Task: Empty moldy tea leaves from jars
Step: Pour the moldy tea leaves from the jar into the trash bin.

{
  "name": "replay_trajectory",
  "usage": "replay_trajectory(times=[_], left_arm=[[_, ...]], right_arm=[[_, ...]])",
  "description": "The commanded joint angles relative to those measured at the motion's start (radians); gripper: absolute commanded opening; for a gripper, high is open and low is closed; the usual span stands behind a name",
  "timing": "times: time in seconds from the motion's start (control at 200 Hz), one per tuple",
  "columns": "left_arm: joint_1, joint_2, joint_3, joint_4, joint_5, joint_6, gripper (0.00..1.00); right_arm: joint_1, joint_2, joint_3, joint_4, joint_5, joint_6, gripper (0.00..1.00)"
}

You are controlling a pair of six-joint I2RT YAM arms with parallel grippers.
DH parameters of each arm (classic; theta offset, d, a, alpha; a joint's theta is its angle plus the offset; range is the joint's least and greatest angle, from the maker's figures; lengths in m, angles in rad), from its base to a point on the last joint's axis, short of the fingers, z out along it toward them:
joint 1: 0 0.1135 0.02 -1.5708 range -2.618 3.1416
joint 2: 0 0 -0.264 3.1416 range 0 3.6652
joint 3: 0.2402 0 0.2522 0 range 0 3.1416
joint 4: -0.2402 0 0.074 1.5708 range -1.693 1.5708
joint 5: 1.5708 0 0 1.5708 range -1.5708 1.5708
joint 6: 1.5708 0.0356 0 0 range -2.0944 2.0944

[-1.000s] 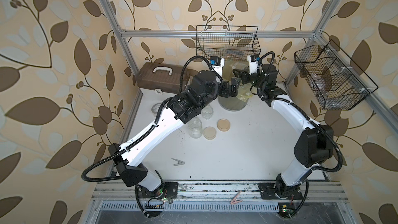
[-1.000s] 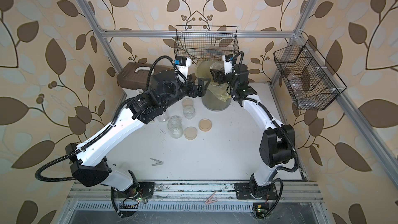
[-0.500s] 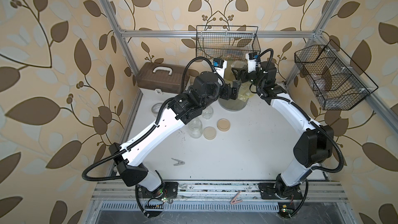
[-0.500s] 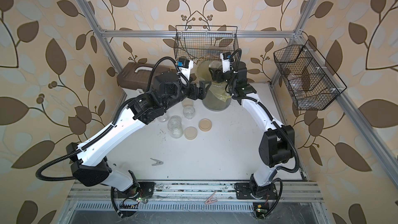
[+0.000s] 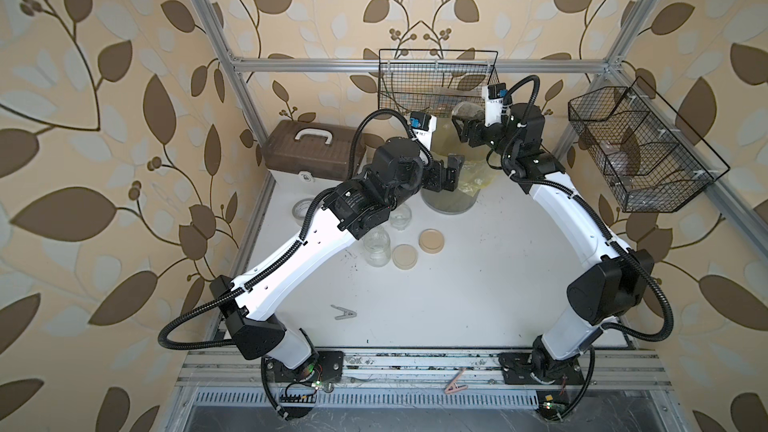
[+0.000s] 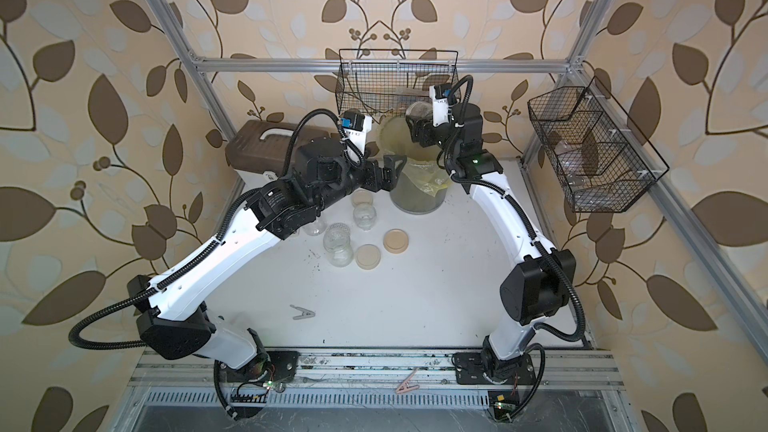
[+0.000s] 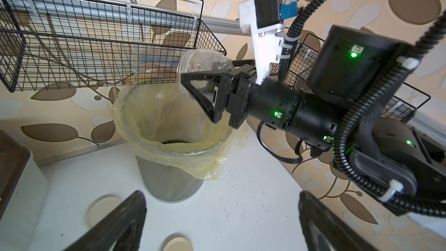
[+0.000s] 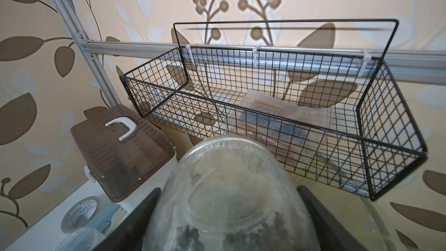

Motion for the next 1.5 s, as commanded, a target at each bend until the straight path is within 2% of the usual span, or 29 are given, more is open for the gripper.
replay_trajectory(times=[0.0, 0.16, 0.565, 0.745, 0.965, 1.12, 1.5], left_arm=[[-0.009, -0.027, -0.005, 0.026, -0.028, 0.008, 0.99], [-0.013, -0.029, -0.008, 0.026, -0.032, 0.005, 0.99], [-0.015, -0.034, -0.004, 0.015, -0.033, 0.007, 0.99], [-0.016, -0.035, -0.001, 0.009, -0.033, 0.005, 0.99], [-0.017, -0.031, -0.001, 0.013, -0.024, 0.000, 0.99], [-0.017, -0.027, 0.004, 0.007, -0.015, 0.001, 0.99], [-0.017, -0.021, 0.025, -0.022, -0.008, -0.004, 0.99]], right_arm=[[0.007, 0.046, 0.074, -0.097, 0.036, 0.013, 0.46], [0.003, 0.112, 0.156, -0.203, 0.047, 0.033, 0.46], [0.015, 0.346, 0.543, -0.592, 0.165, 0.102, 0.46], [0.026, 0.367, 0.570, -0.621, 0.187, 0.105, 0.47], [0.054, 0.418, 0.621, -0.702, 0.272, -0.003, 0.48], [0.073, 0.463, 0.688, -0.749, 0.376, -0.141, 0.48], [0.094, 0.465, 0.679, -0.739, 0.467, -0.274, 0.51]])
